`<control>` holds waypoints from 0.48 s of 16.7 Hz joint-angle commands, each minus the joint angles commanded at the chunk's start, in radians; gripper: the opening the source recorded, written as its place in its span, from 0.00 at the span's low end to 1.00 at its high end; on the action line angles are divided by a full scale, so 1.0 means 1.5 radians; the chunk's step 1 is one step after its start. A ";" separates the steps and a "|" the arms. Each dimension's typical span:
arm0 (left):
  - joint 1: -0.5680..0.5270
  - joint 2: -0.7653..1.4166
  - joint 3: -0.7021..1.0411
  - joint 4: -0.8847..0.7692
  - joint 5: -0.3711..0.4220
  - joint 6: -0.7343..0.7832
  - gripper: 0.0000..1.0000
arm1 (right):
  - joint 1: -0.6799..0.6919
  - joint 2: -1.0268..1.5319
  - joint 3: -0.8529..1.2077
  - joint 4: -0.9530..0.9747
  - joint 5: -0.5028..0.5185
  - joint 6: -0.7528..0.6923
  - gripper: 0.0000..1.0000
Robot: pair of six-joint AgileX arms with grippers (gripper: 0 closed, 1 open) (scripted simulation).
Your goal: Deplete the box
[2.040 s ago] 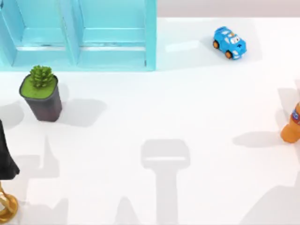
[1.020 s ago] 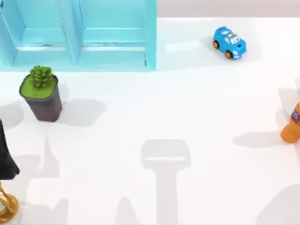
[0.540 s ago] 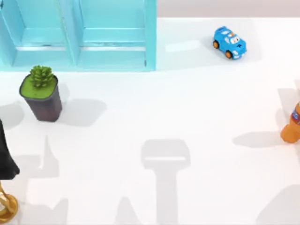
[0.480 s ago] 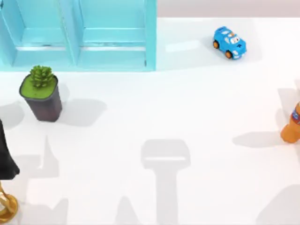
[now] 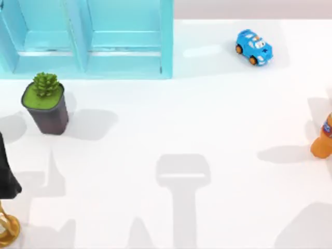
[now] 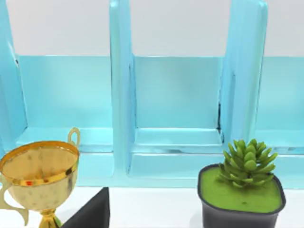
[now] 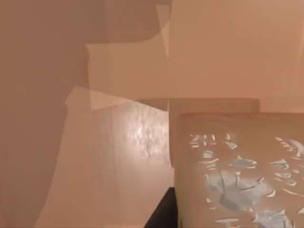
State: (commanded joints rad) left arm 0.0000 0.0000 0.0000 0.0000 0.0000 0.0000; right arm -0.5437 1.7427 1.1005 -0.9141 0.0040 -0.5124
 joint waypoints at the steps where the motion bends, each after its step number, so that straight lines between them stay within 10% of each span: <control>1: 0.000 0.000 0.000 0.000 0.000 0.000 1.00 | -0.001 -0.005 0.024 -0.029 0.000 -0.001 0.00; 8: 0.000 0.000 0.000 0.000 0.000 0.000 1.00 | -0.001 -0.057 0.205 -0.274 0.000 -0.005 0.00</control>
State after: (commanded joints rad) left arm 0.0000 0.0000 0.0000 0.0000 0.0000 0.0000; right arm -0.5451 1.6576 1.4073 -1.3244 0.0041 -0.5193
